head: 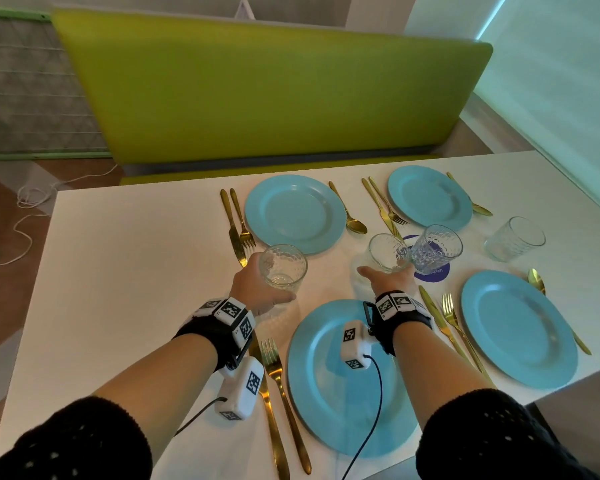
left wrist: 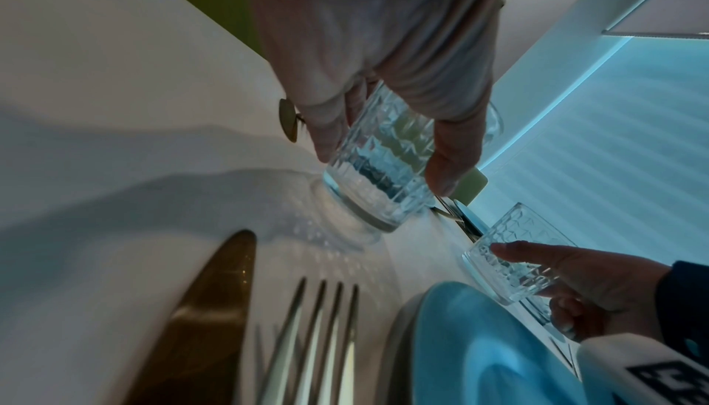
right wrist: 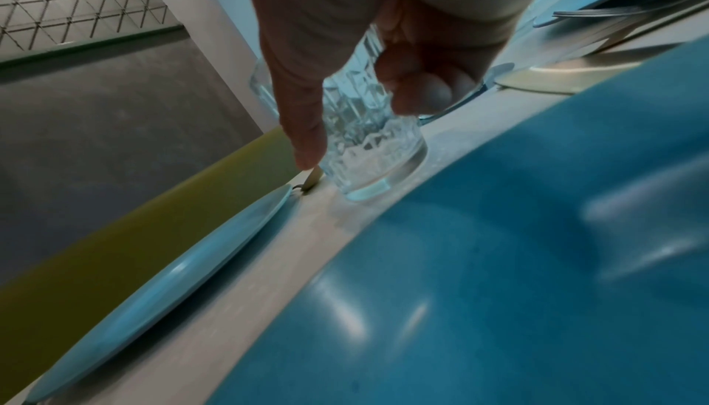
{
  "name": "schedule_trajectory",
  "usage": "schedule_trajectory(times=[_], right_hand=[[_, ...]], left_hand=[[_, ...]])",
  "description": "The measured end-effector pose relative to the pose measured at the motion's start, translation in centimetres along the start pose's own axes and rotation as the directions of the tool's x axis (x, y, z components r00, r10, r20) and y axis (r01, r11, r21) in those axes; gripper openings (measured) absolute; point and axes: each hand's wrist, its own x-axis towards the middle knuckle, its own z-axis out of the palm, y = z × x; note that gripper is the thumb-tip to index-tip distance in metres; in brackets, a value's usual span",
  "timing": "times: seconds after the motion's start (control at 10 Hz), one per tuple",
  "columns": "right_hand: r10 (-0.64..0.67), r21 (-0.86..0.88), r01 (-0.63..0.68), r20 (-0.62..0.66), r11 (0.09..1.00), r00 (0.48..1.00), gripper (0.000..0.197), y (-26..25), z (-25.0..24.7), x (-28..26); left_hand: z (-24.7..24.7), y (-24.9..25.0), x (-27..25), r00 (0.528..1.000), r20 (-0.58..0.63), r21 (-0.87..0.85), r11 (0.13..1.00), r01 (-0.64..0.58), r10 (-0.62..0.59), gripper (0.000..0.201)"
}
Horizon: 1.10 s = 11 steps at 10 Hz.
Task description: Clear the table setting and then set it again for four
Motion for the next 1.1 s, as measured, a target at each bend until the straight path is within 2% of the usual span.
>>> schedule_trajectory(times=[0.3,0.6,0.9,1.0,1.1], right_hand=[[-0.015,-0.04,0.015,0.008,0.999,1.0,0.107,0.1,-0.4,-0.2],[-0.014,-0.013,0.014,0.003,1.0,1.0,0.093,0.2,-1.1,-0.8],[0.001,0.056,-0.001,0.002,0.998,1.0,0.094,0.9,-2.7,-1.4],[0.003,0.067,-0.001,-0.028,0.998,1.0,0.093,0.6,-3.9,-2.7],[-0.048,0.041,0.052,-0.099,0.998,0.994,0.088,-0.1,-5.3,-3.9]], left_hand=[[0.2,0.0,0.1,1.0,0.024,-0.004,1.0,-0.009,0.009,0.085],[0.6,-0.1,0.3,0.999,0.045,0.007,1.0,0.002,-0.002,0.086],[0.9,0.0,0.2,0.998,0.065,0.039,0.999,-0.01,0.008,0.096],[0.3,0.5,-0.7,0.996,0.086,0.082,0.997,-0.007,0.0,0.102],[-0.6,1.4,-1.0,0.995,0.085,0.06,0.997,-0.055,0.049,0.099]])
